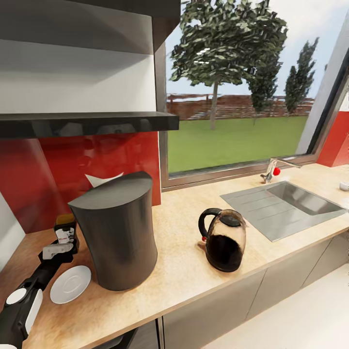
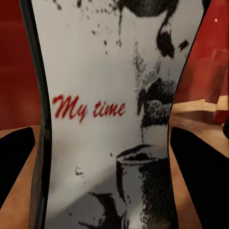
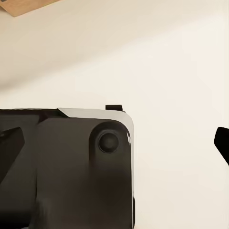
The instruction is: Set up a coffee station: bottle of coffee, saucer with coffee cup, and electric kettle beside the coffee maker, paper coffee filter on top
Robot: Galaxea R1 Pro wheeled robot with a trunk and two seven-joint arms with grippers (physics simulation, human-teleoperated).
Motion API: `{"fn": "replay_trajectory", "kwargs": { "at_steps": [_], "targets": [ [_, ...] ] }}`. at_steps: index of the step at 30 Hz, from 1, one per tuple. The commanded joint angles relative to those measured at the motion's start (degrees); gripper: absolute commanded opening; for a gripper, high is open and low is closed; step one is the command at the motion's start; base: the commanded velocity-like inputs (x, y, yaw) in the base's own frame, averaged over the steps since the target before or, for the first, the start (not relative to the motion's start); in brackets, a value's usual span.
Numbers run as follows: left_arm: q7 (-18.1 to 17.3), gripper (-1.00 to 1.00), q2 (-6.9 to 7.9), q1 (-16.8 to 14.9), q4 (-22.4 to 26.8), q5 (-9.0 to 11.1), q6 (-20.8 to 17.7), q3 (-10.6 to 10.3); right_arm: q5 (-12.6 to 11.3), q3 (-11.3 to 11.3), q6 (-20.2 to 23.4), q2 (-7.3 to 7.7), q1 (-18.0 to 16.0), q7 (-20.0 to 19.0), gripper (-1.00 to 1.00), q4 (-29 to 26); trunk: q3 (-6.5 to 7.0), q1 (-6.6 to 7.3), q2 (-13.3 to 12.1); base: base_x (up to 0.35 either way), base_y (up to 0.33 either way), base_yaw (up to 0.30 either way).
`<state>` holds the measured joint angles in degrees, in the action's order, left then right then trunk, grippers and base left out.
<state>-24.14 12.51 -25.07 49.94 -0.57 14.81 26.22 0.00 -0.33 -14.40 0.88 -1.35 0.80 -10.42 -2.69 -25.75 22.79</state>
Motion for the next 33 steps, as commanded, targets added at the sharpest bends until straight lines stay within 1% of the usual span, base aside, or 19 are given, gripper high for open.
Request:
{"fn": "replay_trajectory", "kwargs": {
  "at_steps": [1,4,6,7,10,13,16,26,27,28,33],
  "targets": [
    [-0.38,-1.0,-0.03,-0.07,-0.02,-0.05,0.14,0.18,0.0,-0.02,-0.19,0.0,-0.05,0.08,1.0,0.05,-0.13,-0.03,0.13,0.0,0.0,-0.044],
    [-0.38,-1.0,-0.03,-0.07,-0.02,-0.05,0.13,0.17,0.0,-0.02,-0.19,0.0,-0.05,0.08,1.0,0.08,-0.13,-0.03,0.13,0.0,0.0,-0.012],
    [-0.38,-1.0,-0.03,-0.07,-0.02,0.41,0.15,0.15,0.0,-0.02,-0.19,0.0,-0.05,0.08,1.0,0.1,-0.13,-0.03,0.13,0.0,0.0,-0.078],
    [-0.38,-1.0,-0.03,-0.07,-0.02,1.13,0.19,0.15,0.0,-0.02,-0.19,0.0,-0.05,0.08,1.0,0.1,-0.13,-0.03,0.13,0.0,0.0,-0.212],
    [-0.38,-1.0,-0.03,-0.07,-0.13,1.59,0.21,0.15,0.0,-0.02,-0.19,0.0,-0.05,0.08,1.0,0.1,-0.13,-0.03,0.13,0.0,0.0,-0.124],
    [-0.38,-1.0,-0.21,-0.07,-0.18,1.68,0.22,0.08,0.0,-0.02,-0.19,0.0,-0.05,0.08,1.0,0.07,-0.13,-0.03,0.13,0.0,0.0,-0.027],
    [-0.38,-1.0,-0.95,-0.07,-0.19,1.67,0.29,-0.01,0.0,-0.02,-0.19,0.0,-0.05,0.08,1.0,0.1,-0.13,-0.03,0.13,0.0,0.0,-0.004],
    [-0.47,-1.0,-1.04,-0.07,-0.26,1.53,0.32,-0.46,0.0,-0.11,-0.19,0.0,-0.05,0.08,1.0,0.13,-0.13,-0.03,0.13,0.0,0.0,0.0],
    [-0.47,1.0,-1.03,-0.07,-0.27,1.5,0.31,-0.47,0.0,-0.11,-0.19,0.0,-0.05,0.08,1.0,0.13,-0.13,-0.03,0.13,0.0,0.0,0.0],
    [-0.44,1.0,-1.01,-0.07,-0.31,1.47,0.31,-0.44,0.0,-0.11,-0.19,0.0,-0.05,0.08,1.0,0.13,-0.13,-0.03,0.13,0.0,0.0,0.0],
    [-0.39,1.0,-0.92,-0.07,-4.21,1.52,0.48,0.1,0.0,-0.11,-0.19,0.0,-0.05,0.08,1.0,0.13,-0.13,-0.03,0.13,0.0,0.0,0.0]
  ]
}}
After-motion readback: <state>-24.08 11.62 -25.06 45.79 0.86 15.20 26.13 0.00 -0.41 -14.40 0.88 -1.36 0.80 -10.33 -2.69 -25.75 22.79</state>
